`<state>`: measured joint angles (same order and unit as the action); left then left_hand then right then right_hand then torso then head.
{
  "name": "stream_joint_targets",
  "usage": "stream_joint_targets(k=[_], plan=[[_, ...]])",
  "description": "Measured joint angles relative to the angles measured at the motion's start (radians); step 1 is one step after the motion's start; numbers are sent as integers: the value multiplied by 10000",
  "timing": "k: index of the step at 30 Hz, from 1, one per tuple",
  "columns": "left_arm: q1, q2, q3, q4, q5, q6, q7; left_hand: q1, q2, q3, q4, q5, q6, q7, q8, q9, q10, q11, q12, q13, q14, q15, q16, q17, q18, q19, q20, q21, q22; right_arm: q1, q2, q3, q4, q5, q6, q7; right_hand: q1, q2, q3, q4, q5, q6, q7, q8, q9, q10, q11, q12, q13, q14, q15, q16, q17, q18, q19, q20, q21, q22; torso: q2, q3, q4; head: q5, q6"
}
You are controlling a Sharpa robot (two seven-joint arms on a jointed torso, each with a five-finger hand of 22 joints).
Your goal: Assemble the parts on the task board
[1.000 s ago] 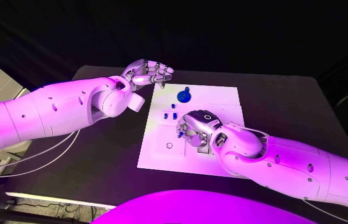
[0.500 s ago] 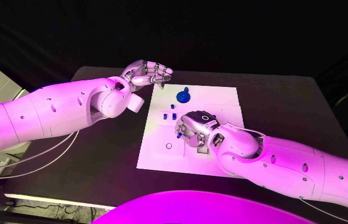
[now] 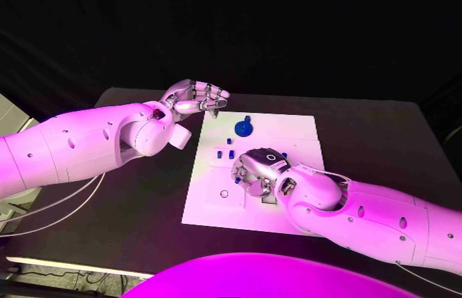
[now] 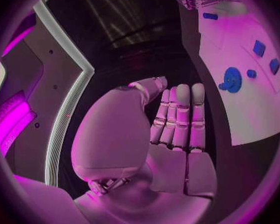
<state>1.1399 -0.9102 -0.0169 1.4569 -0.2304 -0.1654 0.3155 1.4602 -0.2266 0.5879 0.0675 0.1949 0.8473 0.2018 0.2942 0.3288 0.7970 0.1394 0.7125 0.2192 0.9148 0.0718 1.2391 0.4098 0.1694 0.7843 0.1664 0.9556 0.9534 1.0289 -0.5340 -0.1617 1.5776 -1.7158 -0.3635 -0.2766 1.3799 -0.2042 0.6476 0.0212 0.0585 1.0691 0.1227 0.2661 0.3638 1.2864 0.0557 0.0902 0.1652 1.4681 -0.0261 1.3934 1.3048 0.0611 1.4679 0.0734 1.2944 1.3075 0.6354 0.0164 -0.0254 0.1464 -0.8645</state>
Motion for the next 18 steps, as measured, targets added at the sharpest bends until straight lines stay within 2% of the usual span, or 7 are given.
stream_joint_targets(k=[3, 4, 5, 7, 9, 14, 18], plan=[[-1, -1, 0, -1, 0, 2, -5, 0, 0, 0, 0, 0, 0, 0, 0, 0, 0, 0, 0, 6, 0, 0, 0, 0, 1, 0, 0, -40, 0, -5, -13, -12, -22, 25, 18, 13, -670, -326, -315, 232, 56, -546, 92, -369, -75, -900, 165, -268, -225, -17, 189, -2, -128, 1, -117, 118, -670, -1, -2, 0, -1, 0, 0], [-1, -2, 0, -1, 0, 3, -6, 0, 0, 0, 0, 0, 0, 0, 0, 0, 0, 0, 0, 8, 0, 0, 0, 0, 1, 0, 0, -40, 0, -9, -24, -18, -23, 32, 19, 14, -737, -399, -396, 252, 56, -659, 91, -450, -104, -1083, 204, -289, -277, -18, 190, -46, -191, 2, -166, 166, -847, -1, -2, 0, -1, 0, 1], [-1, -4, 0, -1, -1, 4, -7, 0, 0, 0, 0, 0, 0, 0, 0, 0, 0, 0, 0, 8, 0, 0, 0, -1, 0, 0, 0, -40, 0, -12, -43, -18, -19, 40, 16, 19, -798, -464, -537, 262, 56, -863, 41, -587, -140, -1384, 264, -286, -292, -15, 273, -178, -356, 2, -264, 264, -1219, -1, -2, 0, -1, 0, 5], [-1, -8, 0, -2, -1, 6, -9, 0, 0, 0, 0, 0, 0, 0, 0, 0, 0, 0, 0, 8, 0, 0, 0, -1, 0, 0, 0, -40, 0, -12, -86, -18, 9, 55, -4, 22, -741, -518, -690, 267, 56, -957, -3, -674, -152, -1685, 353, -286, -406, -17, 296, -290, -514, 4, -363, 320, -1541, -1, -3, -1, -1, 0, 10], [-1, -12, 0, -3, -1, 8, -11, 0, 0, 0, 0, 0, 0, 0, 0, 0, 0, 0, 0, 8, 0, 0, 0, 0, 0, 0, 0, -40, 0, -12, -167, -19, 61, 73, -43, 22, -704, -554, -953, 258, 56, -1096, 0, -767, -153, -1993, 412, -215, -448, -25, 360, -449, -749, 163, -505, 362, -1933, -1, -2, -1, -2, 0, 14], [-1, -19, 0, -9, -2, 11, -16, 0, 0, 0, 0, 0, 0, 0, 0, 0, 0, 0, 0, 8, 0, 0, 0, -1, 0, 0, 0, -40, 0, -5, -468, -23, 315, 104, -233, 1, -702, -552, -1340, 280, 56, -1136, -30, -845, -153, -2166, 448, -88, -466, -17, 368, -456, -833, 163, -520, 377, -2037, -2, -6, 0, -12, -1, 35], [2, -27, 0, -20, -3, 14, -21, 0, 0, 0, 0, 0, 0, 0, 0, 0, 1, 0, -1, 7, 0, 0, 0, -1, 0, 0, 0, -40, 0, 113, -862, 24, 705, 141, -442, -3, -608, -464, -1485, 299, 56, -1164, -3, -845, -153, -2235, 445, 3, -472, -16, 368, -458, -841, 163, -520, 377, -2044, -2, -9, 0, -14, -24, 70]])
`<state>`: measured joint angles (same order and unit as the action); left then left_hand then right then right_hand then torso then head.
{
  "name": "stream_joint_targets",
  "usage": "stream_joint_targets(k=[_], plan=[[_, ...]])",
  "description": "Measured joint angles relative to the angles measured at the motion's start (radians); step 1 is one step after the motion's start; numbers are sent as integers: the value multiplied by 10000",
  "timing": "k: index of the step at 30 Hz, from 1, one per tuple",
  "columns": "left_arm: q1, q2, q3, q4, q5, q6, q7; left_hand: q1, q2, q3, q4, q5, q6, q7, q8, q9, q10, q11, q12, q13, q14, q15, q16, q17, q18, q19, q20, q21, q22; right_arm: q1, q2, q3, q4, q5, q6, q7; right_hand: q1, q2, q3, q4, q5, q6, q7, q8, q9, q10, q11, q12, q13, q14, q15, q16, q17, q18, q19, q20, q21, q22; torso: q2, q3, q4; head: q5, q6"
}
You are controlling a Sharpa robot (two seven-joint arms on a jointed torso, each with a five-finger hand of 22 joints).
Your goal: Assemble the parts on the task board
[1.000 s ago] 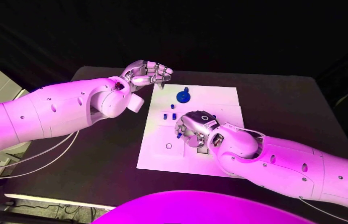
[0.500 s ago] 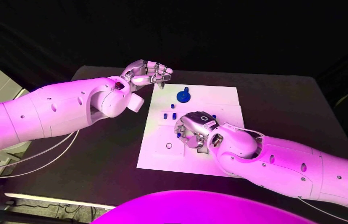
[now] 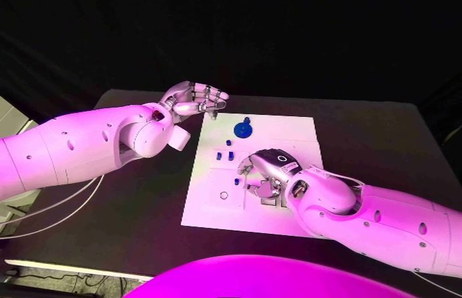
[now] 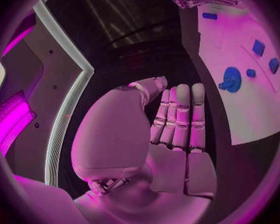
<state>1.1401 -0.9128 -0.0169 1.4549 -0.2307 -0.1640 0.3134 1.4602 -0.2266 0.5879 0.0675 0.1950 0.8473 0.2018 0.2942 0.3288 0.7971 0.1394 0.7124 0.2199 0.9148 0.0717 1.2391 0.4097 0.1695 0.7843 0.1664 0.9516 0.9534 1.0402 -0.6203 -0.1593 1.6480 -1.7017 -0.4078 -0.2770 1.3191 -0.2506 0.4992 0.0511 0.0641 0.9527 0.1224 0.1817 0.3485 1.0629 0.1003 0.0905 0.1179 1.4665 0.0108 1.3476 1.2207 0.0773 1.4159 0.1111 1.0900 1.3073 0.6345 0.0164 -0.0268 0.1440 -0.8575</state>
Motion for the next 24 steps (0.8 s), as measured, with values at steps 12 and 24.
stream_joint_targets(k=[12, 24], plan=[[-3, -18, -1, -4, -2, 20, -11, 0, 0, 0, 0, 0, -37, -37, 0, 0, 0, 0, 16, -1, 0, 0, 0, 10, 0, 0, 0, 0, 0, 1063, -1295, 262, 499, 558, -156, 45, 248, 94, -69, 14, 0, 91, 92, -61, 14, 136, -82, 359, 24, 0, 0, 332, 439, 0, 292, -37, 814, 8, -3, 7, -10, -130, 132], [-4, -6, -12, -6, -12, 63, -15, 0, 0, 0, 0, 0, -37, -37, 0, 0, 0, 0, 41, -2, 1, -1, 0, 9, 0, 0, 0, 0, 0, 1410, -1461, 289, -409, 1115, 730, 295, 563, 69, -1256, 234, 0, -74, -143, -349, -20, -463, 36, 602, -77, 0, -1, 359, 395, -1, 328, -1, 730, 7, 14, 8, 8, -197, 178]])
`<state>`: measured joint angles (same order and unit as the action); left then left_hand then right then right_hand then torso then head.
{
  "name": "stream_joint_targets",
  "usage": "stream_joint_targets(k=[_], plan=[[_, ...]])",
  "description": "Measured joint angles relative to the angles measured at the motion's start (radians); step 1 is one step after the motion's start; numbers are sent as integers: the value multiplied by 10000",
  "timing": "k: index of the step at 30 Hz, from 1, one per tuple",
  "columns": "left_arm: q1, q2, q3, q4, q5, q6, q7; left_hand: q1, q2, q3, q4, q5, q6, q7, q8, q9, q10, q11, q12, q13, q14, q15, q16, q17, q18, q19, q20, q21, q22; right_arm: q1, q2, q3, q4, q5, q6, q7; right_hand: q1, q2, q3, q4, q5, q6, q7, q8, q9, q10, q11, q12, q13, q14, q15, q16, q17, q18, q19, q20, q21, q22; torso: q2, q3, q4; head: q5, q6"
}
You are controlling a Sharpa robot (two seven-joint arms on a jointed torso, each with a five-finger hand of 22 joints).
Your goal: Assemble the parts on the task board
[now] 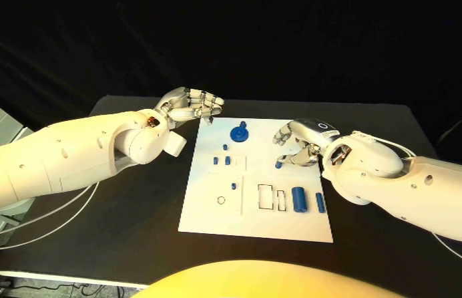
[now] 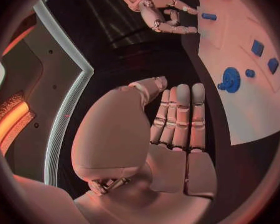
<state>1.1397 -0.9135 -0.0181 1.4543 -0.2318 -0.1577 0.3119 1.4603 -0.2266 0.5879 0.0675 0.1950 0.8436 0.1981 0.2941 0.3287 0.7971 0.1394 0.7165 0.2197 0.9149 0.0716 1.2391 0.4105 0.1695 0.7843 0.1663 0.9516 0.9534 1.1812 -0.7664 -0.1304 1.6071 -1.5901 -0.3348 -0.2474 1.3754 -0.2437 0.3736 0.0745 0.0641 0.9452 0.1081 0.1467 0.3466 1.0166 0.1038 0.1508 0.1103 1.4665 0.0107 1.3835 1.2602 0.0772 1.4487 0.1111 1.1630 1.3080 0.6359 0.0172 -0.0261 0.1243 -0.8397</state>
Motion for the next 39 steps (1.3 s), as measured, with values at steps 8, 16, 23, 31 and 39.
stream_joint_targets(k=[8, 16, 23, 31, 39], plan=[[0, -4, -1, -19, -10, 20, -5, 0, 0, 0, 0, 0, 0, 0, 0, 0, 0, 0, 0, -1, 0, 0, 0, 0, 0, 0, 0, 0, 0, -61, 141, -35, -288, 92, 719, 63, 39, 39, -111, 53, 0, 0, 0, 0, 0, -1, 1, 64, 1, 0, 0, 0, -2, 1, 0, 0, -42, -1, 3, -1, 13, 0, -39], [0, -1, -2, -37, -21, 38, -13, 0, 0, 0, 0, 0, 0, 0, 0, 0, 0, 0, 0, -2, 0, 0, 0, -1, 0, 0, 0, 0, 0, -123, 280, -58, -503, 100, 1131, 49, 159, 159, -193, 137, 0, 47, 45, 0, 1, 94, -92, 301, 5, 0, 0, 59, 61, 1, 0, 1, 93, -2, 1, -7, 16, -12, -48], [0, 0, -2, -45, -27, 50, -20, 0, 0, 0, 0, 0, 0, 0, 0, 0, 0, 0, 0, 7, 0, 0, 0, -1, 0, 0, 0, 0, 0, -199, 417, -70, -590, 98, 1197, 33, 355, 356, 574, 313, 0, 576, 213, 0, 29, 719, -207, 503, -19, -15, -16, 59, -35, 0, 126, -54, 508, -3, 0, -8, 15, -12, -48], [0, -2, -2, -53, -32, 61, -30, 0, 0, 0, 0, 0, 0, 0, 0, 0, -74, 1, 0, 6, 0, 0, 0, 10, 0, 0, 0, 0, -10, -249, 502, -69, -645, 110, 1110, 36, 243, 466, 1486, 427, -9, 996, 161, 157, 151, 1453, -326, 405, -127, -4, -145, 59, -87, -1, 179, -108, 891, -4, -2, -8, 12, -5, -49], [0, -3, -2, -68, -35, 72, -46, 0, 0, 0, 0, 0, 0, 0, 0, 0, -74, 0, 37, 16, 0, 0, 0, 10, 0, 0, 0, 0, -10, -273, 507, -70, -672, 76, 988, -10, 211, 531, 2010, 147, -67, 1410, 48, 436, 355, 1859, -192, 349, -41, 0, -327, 99, -59, -164, 191, -273, 1206, -5, -4, -8, 7, -10, -67]])
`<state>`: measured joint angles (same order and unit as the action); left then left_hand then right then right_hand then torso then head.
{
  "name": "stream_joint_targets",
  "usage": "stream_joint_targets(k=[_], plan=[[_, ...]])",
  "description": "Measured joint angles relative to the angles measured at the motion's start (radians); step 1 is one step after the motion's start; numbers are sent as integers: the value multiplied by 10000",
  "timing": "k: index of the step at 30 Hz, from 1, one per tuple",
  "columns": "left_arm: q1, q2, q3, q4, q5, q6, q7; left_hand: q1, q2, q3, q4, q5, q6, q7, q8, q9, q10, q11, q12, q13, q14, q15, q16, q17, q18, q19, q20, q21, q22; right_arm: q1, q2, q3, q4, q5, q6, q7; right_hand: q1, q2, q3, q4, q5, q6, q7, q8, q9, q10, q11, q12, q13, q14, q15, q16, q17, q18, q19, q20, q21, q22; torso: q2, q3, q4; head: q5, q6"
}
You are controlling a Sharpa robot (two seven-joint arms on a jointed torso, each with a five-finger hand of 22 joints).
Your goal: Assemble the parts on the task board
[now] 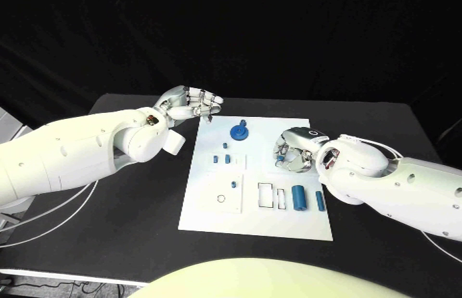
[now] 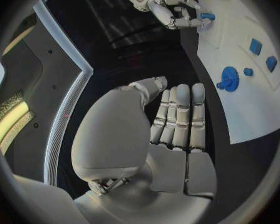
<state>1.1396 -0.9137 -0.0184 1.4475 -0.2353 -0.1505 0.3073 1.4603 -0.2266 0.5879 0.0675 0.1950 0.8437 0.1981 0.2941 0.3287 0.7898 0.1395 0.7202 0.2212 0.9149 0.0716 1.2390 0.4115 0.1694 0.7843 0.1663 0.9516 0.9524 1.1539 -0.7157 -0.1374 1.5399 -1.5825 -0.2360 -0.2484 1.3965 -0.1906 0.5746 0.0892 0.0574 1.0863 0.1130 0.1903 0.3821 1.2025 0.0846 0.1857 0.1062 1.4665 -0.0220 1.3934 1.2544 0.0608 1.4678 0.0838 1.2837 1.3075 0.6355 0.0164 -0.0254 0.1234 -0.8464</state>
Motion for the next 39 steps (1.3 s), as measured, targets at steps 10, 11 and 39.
stream_joint_targets(k=[10, 11, 39], plan=[[0, 3, -1, -13, -3, 13, -18, 0, 0, 0, 0, 0, 0, 0, 0, 0, 0, 0, 0, 0, 0, 0, 0, -1, 0, 0, 0, 0, 0, -15, -127, -10, 233, -97, -502, -59, -14, 120, 190, -190, 5, 134, 21, 226, 286, 168, 167, 77, 3, 3, -68, 0, 0, 0, 3, -71, 227, -1, -1, 7, 5, -6, -12], [0, 4, -1, -16, -3, 14, -19, 0, 0, 0, 0, 0, 0, 0, 0, 0, 0, 0, 0, -1, 0, 0, 0, -1, 0, 0, 0, 0, 0, -12, -187, -6, 327, -97, -587, -59, -14, 120, 190, -190, 6, 135, 21, 226, 290, 168, 167, 77, 5, 3, -68, 0, -1, 1, 3, -71, 231, -1, -1, 7, 5, -6, -12], [-11, 222, -2, -90, -8, 23, -23, 0, 0, 0, 0, 0, 0, 0, 0, 0, 1, 0, 0, -3, 0, 0, 0, -3, 0, 0, 0, 0, 1, -635, 994, 17, 1859, 476, -1755, 486, 23, 156, 191, -193, -20, 132, 21, 264, 353, 168, 168, 31, 12, 3, -65, -1, -26, 2, -34, -105, 229, 6, -6, 4, 8, 160, 5]])
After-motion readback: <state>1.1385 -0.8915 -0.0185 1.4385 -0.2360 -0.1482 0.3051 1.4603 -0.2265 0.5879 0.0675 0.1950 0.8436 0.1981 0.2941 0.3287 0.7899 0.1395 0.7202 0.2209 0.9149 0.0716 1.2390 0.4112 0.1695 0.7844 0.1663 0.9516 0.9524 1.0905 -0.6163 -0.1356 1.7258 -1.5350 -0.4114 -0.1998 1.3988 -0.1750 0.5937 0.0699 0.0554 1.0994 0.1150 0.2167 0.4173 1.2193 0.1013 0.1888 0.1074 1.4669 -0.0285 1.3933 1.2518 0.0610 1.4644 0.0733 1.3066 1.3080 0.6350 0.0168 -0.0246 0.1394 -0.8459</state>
